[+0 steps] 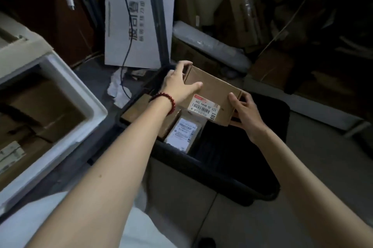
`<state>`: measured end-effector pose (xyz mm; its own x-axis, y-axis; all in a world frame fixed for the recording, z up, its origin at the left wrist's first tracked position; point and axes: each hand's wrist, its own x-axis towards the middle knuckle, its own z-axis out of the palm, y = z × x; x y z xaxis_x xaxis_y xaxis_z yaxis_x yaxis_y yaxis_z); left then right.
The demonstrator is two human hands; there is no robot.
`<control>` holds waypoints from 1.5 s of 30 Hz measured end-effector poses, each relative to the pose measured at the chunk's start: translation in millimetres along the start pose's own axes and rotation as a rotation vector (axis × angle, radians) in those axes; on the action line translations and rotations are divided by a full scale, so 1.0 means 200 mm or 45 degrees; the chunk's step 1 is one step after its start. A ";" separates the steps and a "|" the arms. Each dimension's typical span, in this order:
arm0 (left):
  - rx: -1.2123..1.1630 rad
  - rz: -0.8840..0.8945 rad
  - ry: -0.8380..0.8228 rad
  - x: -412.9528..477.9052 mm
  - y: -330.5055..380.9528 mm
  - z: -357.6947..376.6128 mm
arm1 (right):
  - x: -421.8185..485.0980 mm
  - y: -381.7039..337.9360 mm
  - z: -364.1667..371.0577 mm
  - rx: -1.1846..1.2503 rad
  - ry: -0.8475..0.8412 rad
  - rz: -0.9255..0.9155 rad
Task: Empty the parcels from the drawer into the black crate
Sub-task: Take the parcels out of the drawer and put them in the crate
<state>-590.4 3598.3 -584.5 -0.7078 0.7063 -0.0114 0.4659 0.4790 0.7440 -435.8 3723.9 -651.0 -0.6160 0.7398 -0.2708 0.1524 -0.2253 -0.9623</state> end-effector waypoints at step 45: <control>1.220 0.103 -1.016 -0.02 -0.55 1.15 | 0.08 1.03 -0.35 -0.869 -0.225 0.629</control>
<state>-517.3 3663.0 -820.3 -0.2962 0.7095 -0.6395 0.9291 0.3693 -0.0206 -359.5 3733.9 -855.8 -0.4593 0.5352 -0.7089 0.8310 -0.0230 -0.5558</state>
